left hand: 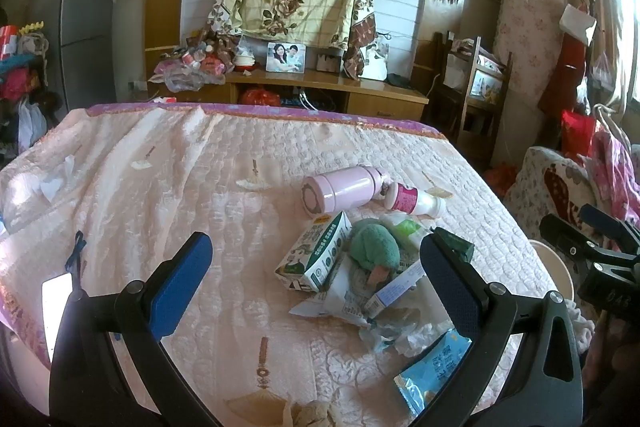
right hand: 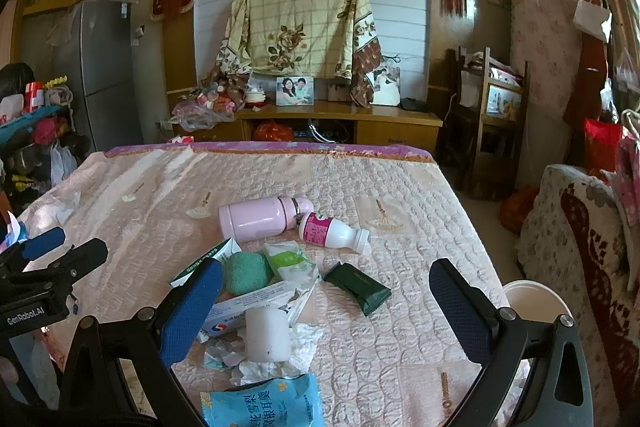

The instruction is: Collect trash

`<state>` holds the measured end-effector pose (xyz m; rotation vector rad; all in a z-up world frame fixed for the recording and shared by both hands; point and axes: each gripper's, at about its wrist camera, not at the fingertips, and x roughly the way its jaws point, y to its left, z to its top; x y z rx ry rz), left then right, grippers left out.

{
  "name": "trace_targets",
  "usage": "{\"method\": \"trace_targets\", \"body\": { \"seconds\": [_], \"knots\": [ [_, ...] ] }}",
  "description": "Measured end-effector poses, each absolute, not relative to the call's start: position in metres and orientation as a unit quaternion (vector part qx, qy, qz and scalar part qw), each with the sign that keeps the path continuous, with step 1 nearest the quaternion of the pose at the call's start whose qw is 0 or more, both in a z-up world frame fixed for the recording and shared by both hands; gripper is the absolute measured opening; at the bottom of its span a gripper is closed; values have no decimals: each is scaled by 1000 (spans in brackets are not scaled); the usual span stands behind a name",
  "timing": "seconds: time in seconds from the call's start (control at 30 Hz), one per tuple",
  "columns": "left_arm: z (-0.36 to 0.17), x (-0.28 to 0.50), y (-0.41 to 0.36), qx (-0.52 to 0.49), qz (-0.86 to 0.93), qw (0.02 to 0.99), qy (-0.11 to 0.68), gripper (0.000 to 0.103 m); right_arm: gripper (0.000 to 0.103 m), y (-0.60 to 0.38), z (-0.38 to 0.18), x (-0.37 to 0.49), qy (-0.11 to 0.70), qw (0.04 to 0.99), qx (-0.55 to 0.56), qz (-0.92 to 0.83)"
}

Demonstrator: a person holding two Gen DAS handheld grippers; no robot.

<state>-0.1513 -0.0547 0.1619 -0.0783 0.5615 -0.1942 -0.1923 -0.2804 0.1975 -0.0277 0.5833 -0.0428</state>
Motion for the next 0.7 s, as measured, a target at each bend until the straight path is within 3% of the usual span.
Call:
{"method": "trace_targets", "body": {
  "seconds": [0.7],
  "knots": [
    [159,-151,-53,-40,-91,953,287,103,102,-281,193,-196,298,954,-11,-9]
  ]
}}
